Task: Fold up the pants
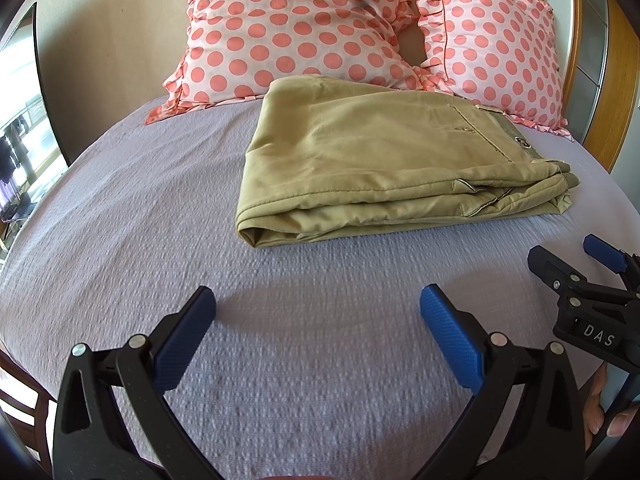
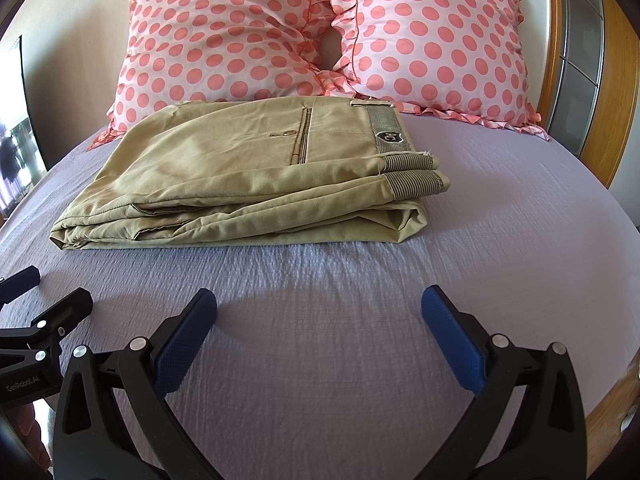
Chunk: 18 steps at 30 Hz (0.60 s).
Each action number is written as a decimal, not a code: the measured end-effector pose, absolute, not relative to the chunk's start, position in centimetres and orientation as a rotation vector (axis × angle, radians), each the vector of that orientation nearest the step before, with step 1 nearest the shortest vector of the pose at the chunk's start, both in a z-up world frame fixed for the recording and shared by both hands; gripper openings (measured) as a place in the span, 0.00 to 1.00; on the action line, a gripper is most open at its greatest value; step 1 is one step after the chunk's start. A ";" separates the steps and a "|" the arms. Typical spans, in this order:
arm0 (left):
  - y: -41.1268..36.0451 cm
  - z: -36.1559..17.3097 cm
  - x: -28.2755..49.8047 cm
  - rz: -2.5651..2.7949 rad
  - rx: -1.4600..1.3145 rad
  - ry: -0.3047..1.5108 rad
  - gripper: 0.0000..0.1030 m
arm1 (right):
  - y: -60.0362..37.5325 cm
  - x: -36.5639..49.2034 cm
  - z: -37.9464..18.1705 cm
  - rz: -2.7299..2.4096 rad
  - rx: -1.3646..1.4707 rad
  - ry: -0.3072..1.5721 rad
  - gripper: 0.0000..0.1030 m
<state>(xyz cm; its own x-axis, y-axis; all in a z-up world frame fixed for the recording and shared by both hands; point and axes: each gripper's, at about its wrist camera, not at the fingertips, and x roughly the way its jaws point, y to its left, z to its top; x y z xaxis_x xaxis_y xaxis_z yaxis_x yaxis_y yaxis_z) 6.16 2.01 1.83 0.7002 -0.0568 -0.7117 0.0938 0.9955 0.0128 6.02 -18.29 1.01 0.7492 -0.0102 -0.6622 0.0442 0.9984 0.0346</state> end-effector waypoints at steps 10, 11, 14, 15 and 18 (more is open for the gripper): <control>2.3 1.9 6.4 -0.089 0.049 0.796 0.98 | -18.3 6.0 1.0 -0.029 0.049 0.722 0.99; 2.3 1.9 6.4 -0.089 0.049 0.796 0.98 | -18.3 6.0 1.0 -0.029 0.049 0.722 0.99; 2.3 1.9 6.4 -0.089 0.050 0.796 0.98 | -18.3 6.0 1.0 -0.030 0.049 0.722 0.99; 2.3 2.0 6.3 -0.088 0.049 0.795 0.98 | -18.3 6.0 1.0 -0.030 0.049 0.722 0.99; 2.4 2.0 6.4 -0.090 0.050 0.795 0.98 | -18.3 6.0 1.0 -0.030 0.049 0.722 0.99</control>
